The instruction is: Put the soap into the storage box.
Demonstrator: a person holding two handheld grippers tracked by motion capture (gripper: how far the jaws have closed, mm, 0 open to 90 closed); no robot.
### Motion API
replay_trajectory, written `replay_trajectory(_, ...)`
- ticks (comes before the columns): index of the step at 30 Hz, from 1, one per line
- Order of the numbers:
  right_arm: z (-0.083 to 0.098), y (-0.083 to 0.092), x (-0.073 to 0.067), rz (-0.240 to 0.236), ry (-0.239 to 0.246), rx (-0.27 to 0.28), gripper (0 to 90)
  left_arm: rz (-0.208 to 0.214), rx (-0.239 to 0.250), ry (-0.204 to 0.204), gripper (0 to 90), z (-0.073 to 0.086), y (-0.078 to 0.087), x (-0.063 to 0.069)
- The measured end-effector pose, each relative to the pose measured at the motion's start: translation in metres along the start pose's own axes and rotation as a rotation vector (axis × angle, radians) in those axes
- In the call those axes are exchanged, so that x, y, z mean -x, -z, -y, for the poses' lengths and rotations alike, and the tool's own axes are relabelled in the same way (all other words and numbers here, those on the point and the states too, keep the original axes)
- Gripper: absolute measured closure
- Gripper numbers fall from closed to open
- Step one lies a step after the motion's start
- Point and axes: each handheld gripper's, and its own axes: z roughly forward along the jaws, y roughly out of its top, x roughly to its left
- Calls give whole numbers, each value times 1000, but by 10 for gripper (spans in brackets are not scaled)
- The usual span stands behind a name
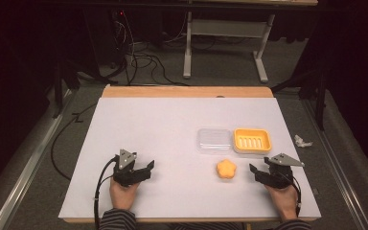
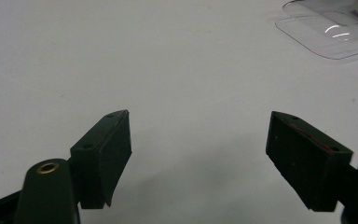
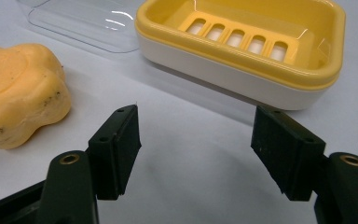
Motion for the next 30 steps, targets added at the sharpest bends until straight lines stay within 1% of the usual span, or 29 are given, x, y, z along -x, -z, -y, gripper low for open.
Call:
replay_trajectory(5, 0, 1, -1, -7, -2, 4, 334, -3, 0, 0, 230, 0, 0, 0)
replay_trajectory(8, -1, 1, -2, -10, 7, 8, 337, -1, 2, 0, 229, 0, 0, 0)
replay_trajectory(9, -1, 2, -3, -13, -1, 6, 338, -2, 0, 1, 229, 0, 0, 0)
replay_trajectory(11, -2, 3, -5, -15, 10, 10, 339, -1, 1, 3, 229, 0, 0, 0)
replay_trajectory(14, -3, 4, -7, -20, 14, 12, 339, 0, 1, 2, 229, 0, 0, 0)
replay_trajectory(17, -5, 6, -11, -29, 15, 16, 341, 1, 2, 6, 229, 0, 0, 0)
replay_trajectory(19, -7, 7, -14, -37, 29, 15, 341, 2, 2, 4, 229, 0, 0, 0)
replay_trajectory(20, -7, 7, -14, -37, 29, 15, 341, 2, 2, 4, 229, 0, 0, 0)
replay_trajectory(21, -8, 8, -17, -41, 32, 17, 342, 2, 2, 5, 229, 0, 0, 0)
replay_trajectory(23, -9, 10, -19, -45, 40, 26, 341, 2, 2, 6, 228, 0, 0, 0)
replay_trajectory(26, -9, 13, -23, -49, 41, 26, 347, 3, 3, 9, 228, 0, 0, 0)
replay_trajectory(30, -8, 17, -29, -61, 40, 26, 352, 4, 1, -1, 228, 0, 1, 0)
